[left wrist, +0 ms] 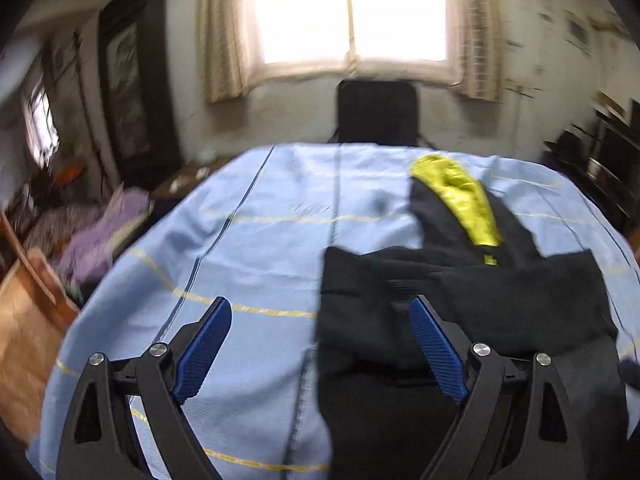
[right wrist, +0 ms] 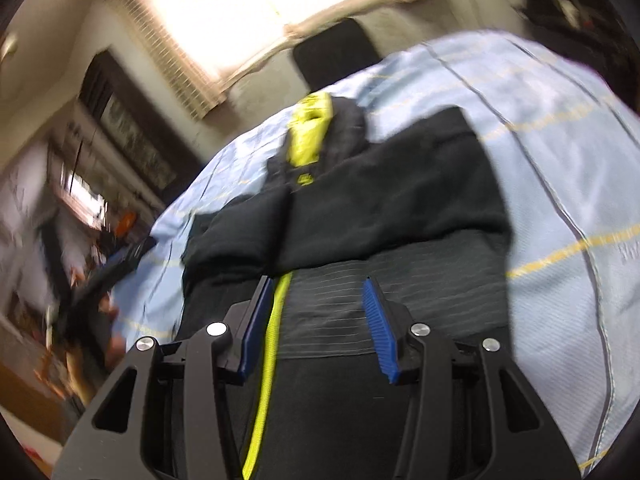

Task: Fold large clothes
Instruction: 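Lay the held sleeve across the hoodie body and open the left gripper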

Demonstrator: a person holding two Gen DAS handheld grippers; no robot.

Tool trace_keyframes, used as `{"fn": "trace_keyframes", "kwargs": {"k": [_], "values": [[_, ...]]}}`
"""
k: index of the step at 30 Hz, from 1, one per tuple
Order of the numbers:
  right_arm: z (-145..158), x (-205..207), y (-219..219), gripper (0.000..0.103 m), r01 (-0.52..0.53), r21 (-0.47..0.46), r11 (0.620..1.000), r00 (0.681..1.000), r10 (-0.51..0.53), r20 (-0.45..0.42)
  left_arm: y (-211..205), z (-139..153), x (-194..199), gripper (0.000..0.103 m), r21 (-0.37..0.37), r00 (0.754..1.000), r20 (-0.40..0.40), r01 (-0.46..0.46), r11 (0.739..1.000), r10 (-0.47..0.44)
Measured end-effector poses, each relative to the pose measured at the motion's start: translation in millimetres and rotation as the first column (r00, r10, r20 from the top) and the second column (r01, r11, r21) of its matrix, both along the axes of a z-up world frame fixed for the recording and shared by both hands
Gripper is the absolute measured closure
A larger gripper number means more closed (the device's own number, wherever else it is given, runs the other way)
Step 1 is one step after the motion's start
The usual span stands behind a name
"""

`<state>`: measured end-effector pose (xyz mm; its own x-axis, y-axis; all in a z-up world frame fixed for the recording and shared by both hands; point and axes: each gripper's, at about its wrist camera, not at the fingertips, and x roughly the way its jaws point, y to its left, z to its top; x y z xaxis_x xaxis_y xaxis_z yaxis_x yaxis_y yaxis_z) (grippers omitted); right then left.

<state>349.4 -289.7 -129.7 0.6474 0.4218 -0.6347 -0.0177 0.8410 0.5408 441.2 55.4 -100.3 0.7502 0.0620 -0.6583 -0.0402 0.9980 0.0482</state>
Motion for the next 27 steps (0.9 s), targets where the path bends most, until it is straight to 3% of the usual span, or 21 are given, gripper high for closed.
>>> {"fn": "trace_keyframes", "kwargs": {"k": [3,5,9,13,15,23,25,27], "values": [[16.5,8.5,42.0,0.056,-0.117,-0.121,0.986,0.993,0.12,0.019,14.5,-24.1,26.0,0.013,0.029,0.995,-0.086,-0.052,0.998,0.055],[29.5,17.7,72.1,0.054,-0.181,-0.23,0.956,0.981,0.193,0.031,18.1,-45.5,36.8,0.013,0.029,0.989,-0.135,-0.051,0.998,0.055],[38.3,37.6,128.2,0.051,-0.255,-0.444,0.859,0.952,0.304,0.042,33.1,-66.9,39.5,0.013,-0.044,0.981,-0.188,-0.049,0.998,0.04],[27.5,57.8,168.5,0.051,-0.302,-0.555,0.775,0.928,0.372,0.015,47.2,-74.6,45.4,0.011,-0.139,0.973,-0.23,-0.033,0.99,0.0],[20.4,64.4,185.1,0.051,-0.306,-0.616,0.726,0.917,0.399,0.014,49.3,-74.3,47.2,0.011,-0.146,0.974,-0.227,-0.03,0.989,-0.004],[-10.0,79.5,227.0,0.05,-0.329,-0.765,0.553,0.87,0.493,-0.017,54.8,-72.3,48.0,0.011,-0.185,0.977,-0.214,-0.037,0.982,-0.003],[-13.0,84.2,227.7,0.05,-0.317,-0.776,0.545,0.872,0.489,-0.013,52.8,-72.6,48.3,0.011,-0.172,0.977,-0.214,-0.036,0.985,-0.001],[-13.3,92.8,224.4,0.051,-0.318,-0.761,0.566,0.88,0.475,-0.015,52.2,-72.9,49.1,0.01,-0.166,0.977,-0.215,-0.035,0.985,-0.001]]}}
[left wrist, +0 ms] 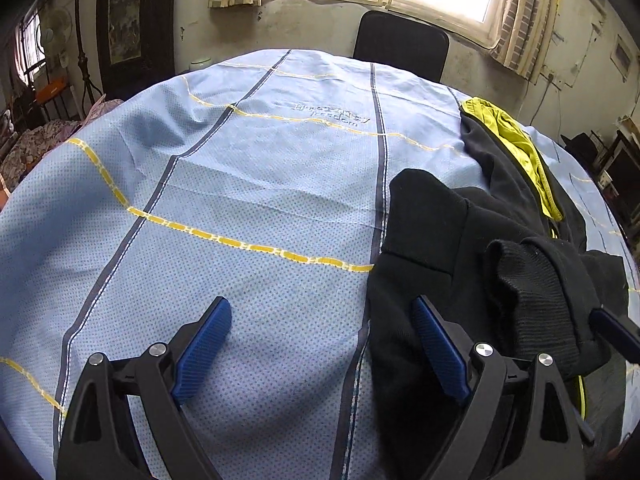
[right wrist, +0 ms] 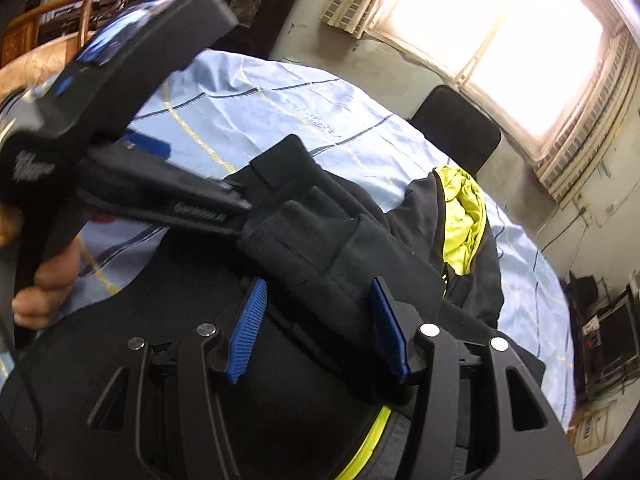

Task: Fold large clothes
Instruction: 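Lay the held sleeve across the hoodie body and open the left gripper, then close the right gripper on the hood edge with yellow lining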

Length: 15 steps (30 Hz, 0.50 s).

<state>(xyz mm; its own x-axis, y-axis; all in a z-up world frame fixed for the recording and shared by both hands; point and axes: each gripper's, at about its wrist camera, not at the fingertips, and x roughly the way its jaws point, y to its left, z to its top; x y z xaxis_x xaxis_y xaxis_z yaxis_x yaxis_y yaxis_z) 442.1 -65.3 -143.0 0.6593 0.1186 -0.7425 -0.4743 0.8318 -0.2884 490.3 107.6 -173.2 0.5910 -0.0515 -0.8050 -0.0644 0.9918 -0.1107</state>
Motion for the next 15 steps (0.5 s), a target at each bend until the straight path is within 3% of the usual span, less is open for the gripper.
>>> {"fn": "trace_keyframes", "kwargs": {"k": [1,2,3,7,9,11,12,14,15], "values": [[0.7,2.0,-0.7,0.052,0.004,0.009,1.0,1.0,-0.004,-0.004,0.1,-0.1,0.4,0.01,0.001,1.0,0.0,0.0,1.0,0.0],[2.1,4.7,-2.7,0.061,0.001,0.032,1.0,1.0,0.0,-0.014,-0.3,-0.3,0.4,0.01,0.005,1.0,-0.001,0.001,1.0,-0.001],[3.9,6.6,-5.3,0.079,-0.001,0.054,0.999,1.0,0.003,-0.029,-0.7,-0.5,0.3,0.01,0.008,1.0,-0.001,0.002,1.0,-0.002],[27.2,6.8,-36.3,0.086,0.08,0.185,0.98,0.997,-0.076,-0.025,-1.7,-1.2,-0.1,0.009,0.02,1.0,-0.002,0.0,1.0,0.0],[40.6,8.3,-70.2,0.086,0.168,0.282,0.945,0.986,-0.164,-0.039,-1.6,-1.5,-0.1,0.008,0.021,1.0,-0.002,0.0,1.0,0.001],[48.4,9.9,-122.9,0.088,0.303,0.394,0.868,0.952,-0.293,-0.087,-2.4,-1.8,0.2,0.008,0.027,1.0,-0.003,-0.002,1.0,0.002],[46.6,9.7,-155.7,0.088,0.383,0.446,0.809,0.922,-0.364,-0.132,-2.6,-1.9,0.1,0.008,0.029,1.0,-0.003,-0.002,1.0,0.002],[32.3,8.2,-200.6,0.088,0.484,0.488,0.726,0.874,-0.43,-0.227,-2.7,-2.2,-0.1,0.008,0.032,1.0,-0.002,-0.003,0.999,0.003],[26.1,7.1,-213.2,0.088,0.512,0.495,0.702,0.858,-0.445,-0.256,-2.7,-2.3,-0.2,0.008,0.032,1.0,-0.002,-0.003,0.999,0.004]]}}
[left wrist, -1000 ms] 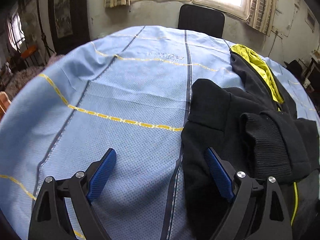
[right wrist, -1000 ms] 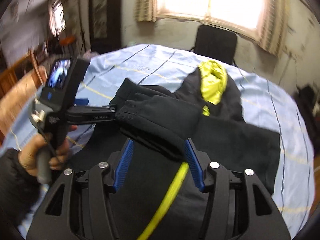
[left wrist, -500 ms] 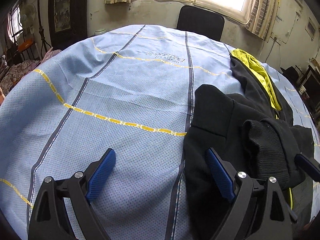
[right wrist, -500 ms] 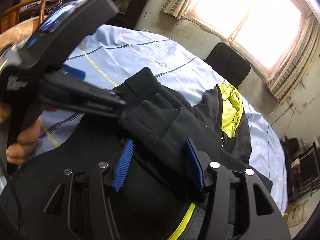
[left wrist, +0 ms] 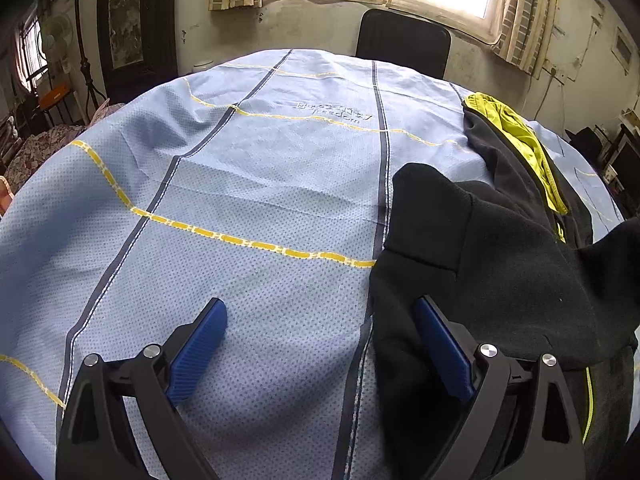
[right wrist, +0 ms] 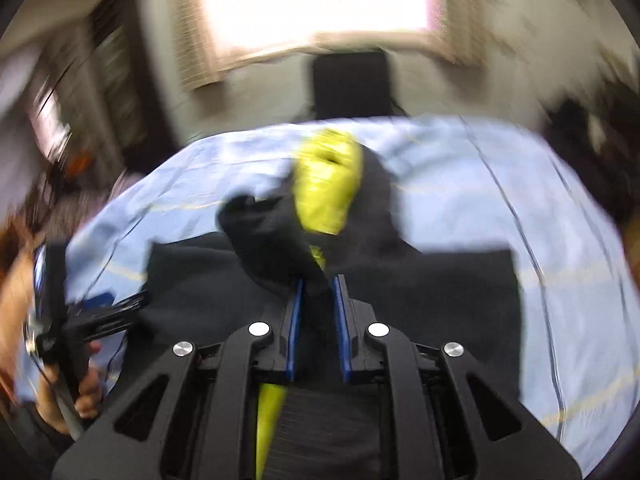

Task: Fold large clothes
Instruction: 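Close the right gripper on the hood edge with yellow lining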

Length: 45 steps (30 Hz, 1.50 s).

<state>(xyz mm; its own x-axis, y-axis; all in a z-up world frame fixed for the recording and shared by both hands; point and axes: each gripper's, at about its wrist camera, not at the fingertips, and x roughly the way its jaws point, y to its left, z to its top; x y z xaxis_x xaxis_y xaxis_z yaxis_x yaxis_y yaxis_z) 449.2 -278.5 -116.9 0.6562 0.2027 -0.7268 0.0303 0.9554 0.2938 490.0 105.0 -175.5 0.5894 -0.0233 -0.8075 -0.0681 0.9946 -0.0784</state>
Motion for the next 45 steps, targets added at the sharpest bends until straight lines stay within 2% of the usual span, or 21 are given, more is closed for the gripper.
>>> {"fn": "trace_keyframes", "kwargs": {"k": [1,3,4,8,10,13,15,17,19,21,22,26,27,29,33,38,40,41,45], "values": [[-12.9,-2.7,-20.9,0.088,0.043,0.041,0.998,0.998,-0.041,-0.041,0.0,-0.1,-0.3,0.007,0.0,1.0,0.0,0.0,1.0,0.0],[-33.3,-7.2,-47.2,0.078,0.085,0.135,0.987,0.992,-0.071,-0.106,-0.1,-0.3,-0.7,0.006,0.004,1.0,-0.001,-0.003,1.0,0.003],[-37.7,-9.9,-54.0,0.077,0.111,0.147,0.983,0.989,-0.094,-0.117,0.1,-0.5,-1.2,0.006,0.004,1.0,-0.001,-0.003,1.0,0.004],[-38.1,-14.3,-71.9,0.06,0.148,0.225,0.963,0.987,-0.128,-0.099,3.4,2.3,-4.7,0.006,-0.013,1.0,0.013,-0.012,1.0,0.012],[-34.0,-8.8,-72.9,0.057,0.149,0.24,0.959,0.987,-0.129,-0.097,3.2,6.9,-8.7,0.007,-0.012,0.999,0.037,-0.014,1.0,0.014],[-23.6,-3.1,-65.7,0.057,0.144,0.184,0.972,0.989,-0.137,-0.051,1.0,24.5,-19.0,0.008,-0.024,0.995,0.101,0.001,1.0,0.001],[-18.1,2.5,-51.7,0.059,0.092,0.145,0.985,0.996,-0.089,-0.027,-2.0,40.3,-29.3,0.008,-0.055,0.985,0.169,0.032,0.998,-0.022],[-24.0,8.2,-40.6,0.059,0.045,0.129,0.991,0.998,-0.038,-0.055,-10.8,46.9,-34.4,0.008,-0.06,0.979,0.193,0.081,0.995,-0.068],[-42.3,21.3,-29.6,0.06,0.001,0.106,0.994,0.989,0.015,-0.15,-25.4,38.2,-30.2,0.008,-0.024,0.981,0.153,0.129,0.991,-0.124],[-46.7,29.1,-24.9,0.064,-0.001,0.058,0.998,0.985,0.011,-0.173,-38.9,17.8,-22.2,0.008,0.043,0.988,0.075,0.134,0.99,-0.137],[-42.0,32.9,-23.8,0.063,-0.011,0.051,0.999,0.986,0.019,-0.168,-42.0,10.5,-18.3,0.009,0.047,0.988,0.031,0.148,0.988,-0.149],[-4.4,55.1,-24.8,0.061,-0.047,0.087,0.995,0.995,0.054,-0.081,-29.2,2.9,-11.2,0.007,-0.069,0.99,-0.013,0.14,0.988,-0.141],[3.9,63.7,-23.6,0.05,-0.064,0.084,0.994,0.996,0.07,-0.061,-27.2,2.1,-11.6,0.007,-0.081,0.99,-0.011,0.137,0.987,-0.138],[15.0,81.8,-24.4,0.042,-0.065,0.067,0.996,0.998,0.067,-0.023,-29.1,1.9,-12.5,0.007,-0.07,0.99,-0.01,0.139,0.988,-0.14],[8.0,118.6,-22.6,0.042,-0.066,0.06,0.996,0.997,0.068,-0.022,-31.2,0.3,-12.7,0.006,-0.064,0.99,-0.01,0.138,0.988,-0.139],[-19.0,160.8,-7.6,0.042,-0.089,0.026,0.996,0.995,0.09,-0.044,-30.7,0.0,-10.6,0.005,-0.067,0.99,-0.011,0.138,0.988,-0.139],[-27.0,174.5,0.8,0.038,-0.099,0.008,0.995,0.994,0.099,-0.051,-31.0,-0.1,-11.1,0.004,-0.071,0.99,-0.011,0.14,0.988,-0.141],[-30.2,182.5,5.3,0.033,-0.099,-0.007,0.995,0.994,0.098,-0.054,-31.0,-0.1,-11.3,0.004,-0.07,0.99,-0.011,0.14,0.988,-0.141],[-41.0,205.7,16.6,0.032,-0.086,-0.051,0.995,0.995,0.083,-0.061,-30.4,0.1,-11.2,0.003,-0.07,0.99,-0.011,0.141,0.988,-0.142]]}}
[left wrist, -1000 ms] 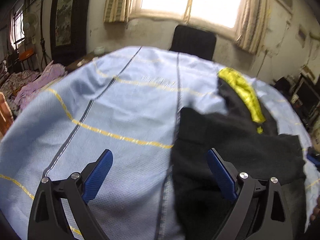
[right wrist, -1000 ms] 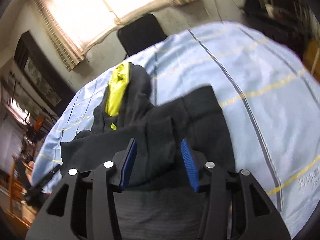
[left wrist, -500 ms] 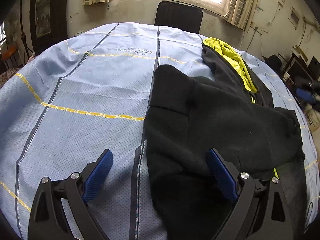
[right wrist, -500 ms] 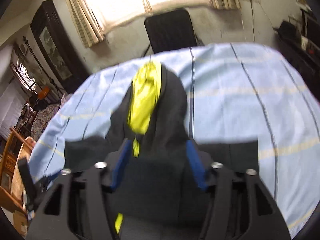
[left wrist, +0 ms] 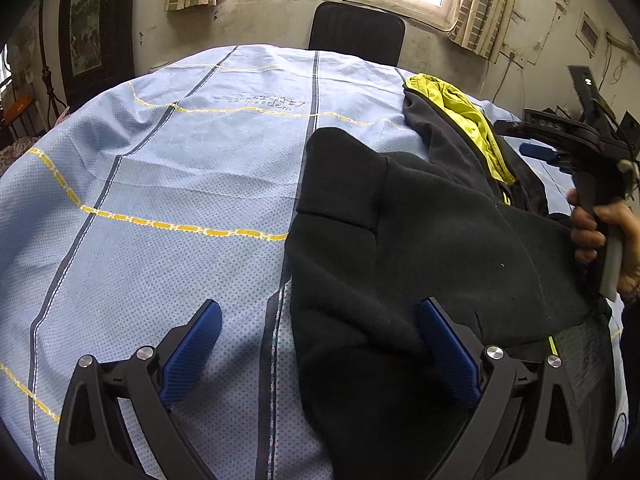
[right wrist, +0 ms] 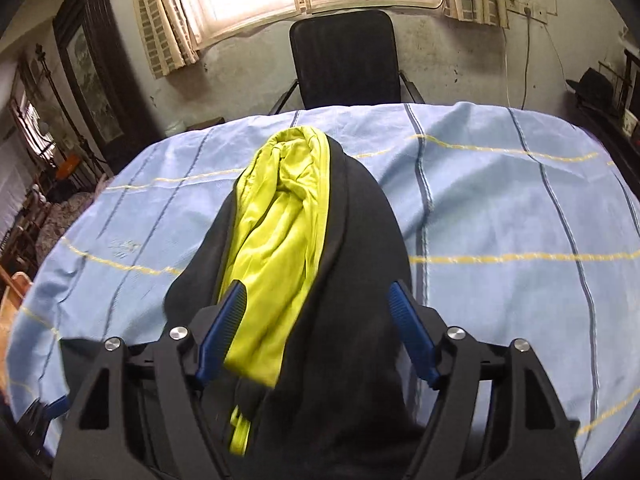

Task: Fold large clothes
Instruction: 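Close the right gripper on the hood edge with yellow lining, then lift the hood with the right gripper and fold it over the hoodie body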

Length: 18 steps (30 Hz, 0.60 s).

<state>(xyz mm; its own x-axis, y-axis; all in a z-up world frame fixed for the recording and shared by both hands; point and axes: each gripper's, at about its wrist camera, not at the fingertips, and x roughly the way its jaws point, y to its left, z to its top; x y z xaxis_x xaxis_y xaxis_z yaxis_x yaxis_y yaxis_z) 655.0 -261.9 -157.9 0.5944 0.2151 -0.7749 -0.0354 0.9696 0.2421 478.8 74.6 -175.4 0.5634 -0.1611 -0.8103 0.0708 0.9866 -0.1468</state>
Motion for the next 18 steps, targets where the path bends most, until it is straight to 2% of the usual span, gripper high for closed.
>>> {"fn": "trace_keyframes", "kwargs": {"k": [2,5,10,13,14,15,16,18], "values": [[-6.4,10.9,2.2,0.032,0.02,-0.034,0.999,1.0,-0.02,-0.012,0.2,0.0,0.0,0.003,0.001,1.0,0.0,0.0,1.0,0.0],[-13.9,23.4,3.3,0.041,0.041,-0.061,0.997,0.999,-0.042,-0.025,0.2,0.0,0.1,0.003,0.001,1.0,-0.001,0.0,1.0,0.0],[-13.2,36.8,4.5,0.041,0.068,-0.056,0.996,0.997,-0.069,-0.021,0.1,0.0,0.3,0.003,0.001,1.0,-0.001,0.001,1.0,-0.001],[-17.0,44.0,9.5,0.042,0.056,-0.087,0.995,0.998,-0.059,-0.037,0.0,0.0,0.4,0.003,0.001,1.0,-0.001,0.001,1.0,-0.001],[-20.1,45.5,10.5,0.052,0.053,-0.092,0.994,0.997,-0.058,-0.048,0.0,0.0,0.5,0.003,0.001,1.0,-0.001,0.001,1.0,-0.001],[-22.9,46.4,10.8,0.068,0.051,-0.092,0.995,0.997,-0.056,-0.061,0.0,-0.1,0.6,0.003,0.001,1.0,-0.001,0.001,1.0,-0.001],[-24.0,46.0,10.1,0.072,0.05,-0.08,0.996,0.996,-0.055,-0.066,-0.1,-0.1,0.5,0.003,0.001,1.0,-0.001,0.001,1.0,-0.001],[-18.5,42.2,11.1,0.089,0.042,-0.074,0.996,0.998,-0.045,-0.044,-0.2,-0.1,0.6,0.003,0.001,1.0,-0.001,0.001,1.0,-0.001]]}}
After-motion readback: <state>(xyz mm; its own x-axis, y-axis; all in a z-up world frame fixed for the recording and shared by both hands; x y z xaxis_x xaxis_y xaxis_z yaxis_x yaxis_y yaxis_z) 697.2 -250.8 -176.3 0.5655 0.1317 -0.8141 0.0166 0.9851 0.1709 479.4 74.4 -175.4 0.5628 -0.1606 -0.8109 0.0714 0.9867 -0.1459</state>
